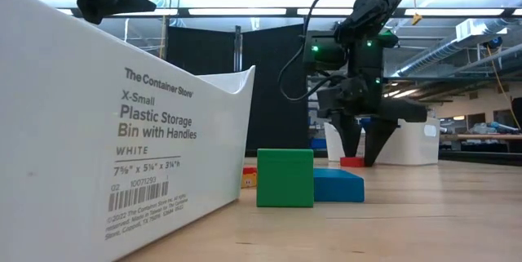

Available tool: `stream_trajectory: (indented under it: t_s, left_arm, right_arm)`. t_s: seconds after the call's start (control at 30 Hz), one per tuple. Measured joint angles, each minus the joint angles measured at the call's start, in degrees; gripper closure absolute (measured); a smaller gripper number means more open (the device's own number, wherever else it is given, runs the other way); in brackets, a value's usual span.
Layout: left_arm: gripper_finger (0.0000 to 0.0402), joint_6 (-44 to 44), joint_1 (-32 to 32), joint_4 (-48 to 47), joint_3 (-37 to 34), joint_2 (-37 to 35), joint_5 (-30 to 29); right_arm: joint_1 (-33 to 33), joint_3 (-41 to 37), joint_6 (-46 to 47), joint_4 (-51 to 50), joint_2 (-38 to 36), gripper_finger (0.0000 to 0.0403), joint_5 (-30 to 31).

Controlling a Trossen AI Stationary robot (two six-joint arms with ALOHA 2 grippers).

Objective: Sort blocks by size
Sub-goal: Put the red rectangle block into the top white bin, then put the pink rectangle block into the top white bin

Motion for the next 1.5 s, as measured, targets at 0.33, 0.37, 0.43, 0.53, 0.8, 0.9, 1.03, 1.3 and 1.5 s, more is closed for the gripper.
stream_trajectory:
  t_s: [0.33,0.37,0.43,0.53,0.8,0.9,1.03,1.3,1.5]
  left_arm:
    - [0.0110,-0.17,0.00,0.00,0.00,0.00,-0.09]
    - [0.0110,-0.19,0.00,0.01,0.00,0.00,-0.09]
    - [0.0110,-0.27,0.00,0.00,0.00,0.00,-0.09]
    - [0.0110,-1.11,0.00,0.01,0.00,0.00,-0.07]
    - [0.0110,-8.56,0.55,-0.26,0.02,0.00,-0.36]
    - [0.0110,-9.61,1.50,-0.36,0.02,0.12,-0.38]
    - [0.0110,-11.54,3.27,-1.28,0.04,0.33,0.23]
    - [0.0110,-16.99,7.19,-6.36,0.07,0.33,7.51]
    - [0.0116,-19.27,9.50,-10.54,0.71,0.33,12.55]
  right_arm:
    - [0.11,0.45,2.95,0.63,-0.47,0.0262,-1.44]
    - [0.19,0.63,3.36,0.92,-0.84,0.0262,-1.55]
    - [0.50,1.49,4.20,1.98,-2.64,0.0262,-1.82]
    - [0.67,3.06,5.41,1.57,-7.40,0.0262,-1.90]
    - [-5.77,3.94,15.90,-4.00,-22.47,0.0262,7.05]
    - [-11.10,3.85,21.87,-8.52,-23.84,0.0262,8.31]
    - [-16.68,0.23,25.25,-8.97,-22.90,0.0262,8.65]
    - [-19.88,-6.32,28.56,-1.87,-22.76,0.0161,8.05]
    - [-18.12,-6.32,28.67,-0.05,-24.95,0.0055,6.96]
